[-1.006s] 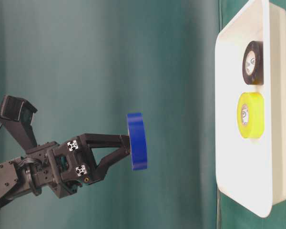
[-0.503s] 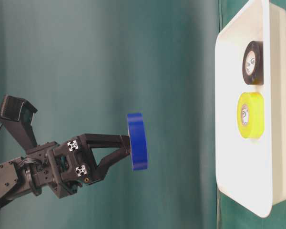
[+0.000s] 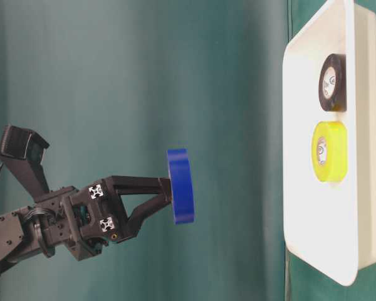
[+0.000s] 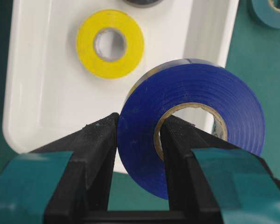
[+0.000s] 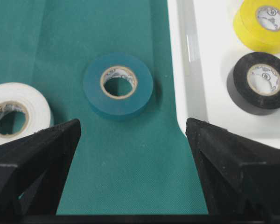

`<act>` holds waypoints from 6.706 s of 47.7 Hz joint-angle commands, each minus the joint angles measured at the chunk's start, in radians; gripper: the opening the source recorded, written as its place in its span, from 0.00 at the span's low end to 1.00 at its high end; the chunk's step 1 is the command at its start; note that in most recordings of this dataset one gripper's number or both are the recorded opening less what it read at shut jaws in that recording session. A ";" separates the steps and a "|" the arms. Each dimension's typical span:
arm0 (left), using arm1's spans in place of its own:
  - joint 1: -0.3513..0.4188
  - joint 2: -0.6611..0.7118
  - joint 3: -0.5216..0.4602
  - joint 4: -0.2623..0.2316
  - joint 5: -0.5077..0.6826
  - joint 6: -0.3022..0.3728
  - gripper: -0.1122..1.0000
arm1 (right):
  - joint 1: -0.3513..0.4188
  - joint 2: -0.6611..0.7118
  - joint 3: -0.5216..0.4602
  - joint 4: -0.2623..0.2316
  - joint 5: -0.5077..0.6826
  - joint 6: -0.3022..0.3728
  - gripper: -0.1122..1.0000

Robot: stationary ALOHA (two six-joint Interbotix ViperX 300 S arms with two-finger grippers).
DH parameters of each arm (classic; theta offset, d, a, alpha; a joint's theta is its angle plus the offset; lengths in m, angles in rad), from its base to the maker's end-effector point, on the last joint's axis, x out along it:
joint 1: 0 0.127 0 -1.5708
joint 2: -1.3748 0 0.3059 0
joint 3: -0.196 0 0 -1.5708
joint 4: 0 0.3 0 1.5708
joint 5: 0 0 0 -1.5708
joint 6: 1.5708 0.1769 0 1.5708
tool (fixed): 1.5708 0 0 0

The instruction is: Pick up the tape from a random location and place it into the white case.

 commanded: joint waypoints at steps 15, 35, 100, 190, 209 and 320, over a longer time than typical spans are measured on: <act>0.002 -0.020 0.084 -0.002 -0.104 0.002 0.31 | 0.002 0.000 -0.026 -0.002 -0.005 -0.003 0.89; 0.044 0.080 0.259 -0.002 -0.342 0.003 0.31 | 0.000 0.000 -0.026 -0.008 -0.006 -0.003 0.89; 0.064 0.123 0.295 -0.002 -0.390 0.005 0.96 | -0.003 0.014 -0.037 -0.008 -0.005 -0.003 0.89; -0.278 -0.041 0.224 -0.003 -0.276 -0.086 0.96 | -0.003 0.014 -0.046 -0.009 0.017 0.000 0.89; -0.287 -0.049 0.235 -0.003 -0.304 -0.081 0.96 | -0.003 0.014 -0.048 -0.009 0.017 0.000 0.89; -0.278 -0.850 0.900 -0.003 -0.923 -0.072 0.96 | -0.005 -0.132 -0.098 -0.075 -0.061 -0.005 0.89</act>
